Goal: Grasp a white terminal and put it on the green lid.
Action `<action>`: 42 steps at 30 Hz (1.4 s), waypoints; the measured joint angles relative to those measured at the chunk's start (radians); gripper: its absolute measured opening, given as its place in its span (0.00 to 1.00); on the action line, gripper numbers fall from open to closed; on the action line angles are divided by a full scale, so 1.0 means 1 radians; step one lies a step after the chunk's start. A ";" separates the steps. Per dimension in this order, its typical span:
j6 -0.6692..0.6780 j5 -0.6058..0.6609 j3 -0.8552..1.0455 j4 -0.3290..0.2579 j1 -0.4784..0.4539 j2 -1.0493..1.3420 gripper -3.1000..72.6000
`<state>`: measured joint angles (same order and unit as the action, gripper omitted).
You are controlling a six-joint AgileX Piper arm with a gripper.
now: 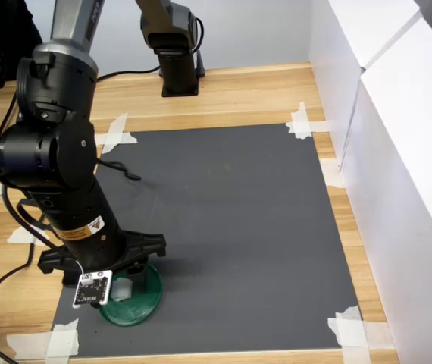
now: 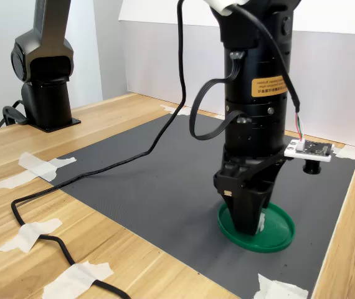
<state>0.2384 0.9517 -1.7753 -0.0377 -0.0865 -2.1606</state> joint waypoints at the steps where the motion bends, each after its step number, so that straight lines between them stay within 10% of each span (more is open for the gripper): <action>1: 0.000 0.000 0.000 -0.001 0.000 0.007 0.82; 6: 0.000 -0.026 0.034 -0.005 0.000 0.114 0.71; 16: -0.015 -0.409 0.461 -0.021 0.000 0.554 0.06; 25: -0.023 -0.798 1.043 -0.053 0.000 1.062 0.02; 42: -0.027 -0.784 1.581 -0.059 0.000 1.906 0.02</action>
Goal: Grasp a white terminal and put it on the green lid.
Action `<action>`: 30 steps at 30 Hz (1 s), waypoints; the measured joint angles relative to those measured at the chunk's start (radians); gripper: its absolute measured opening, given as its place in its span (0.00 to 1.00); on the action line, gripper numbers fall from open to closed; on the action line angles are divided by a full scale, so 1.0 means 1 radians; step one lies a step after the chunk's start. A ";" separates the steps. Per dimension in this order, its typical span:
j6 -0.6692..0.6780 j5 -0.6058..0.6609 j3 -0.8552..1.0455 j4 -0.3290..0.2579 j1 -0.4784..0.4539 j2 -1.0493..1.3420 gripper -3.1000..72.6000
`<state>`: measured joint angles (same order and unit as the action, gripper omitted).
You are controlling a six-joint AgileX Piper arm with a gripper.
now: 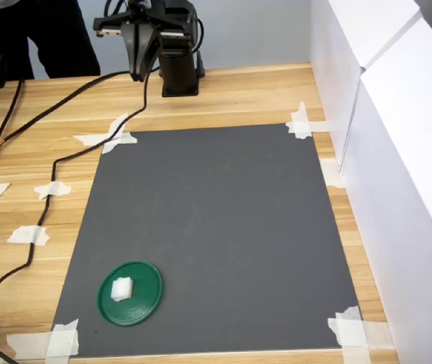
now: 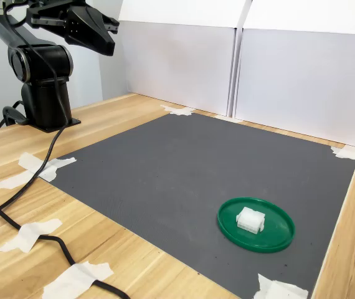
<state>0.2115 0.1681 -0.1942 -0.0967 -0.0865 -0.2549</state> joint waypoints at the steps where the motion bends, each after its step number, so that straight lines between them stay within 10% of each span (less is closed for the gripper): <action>1: 0.000 0.006 0.009 0.000 0.000 0.020 0.02; 30: -0.003 0.004 0.106 0.000 0.000 0.163 0.02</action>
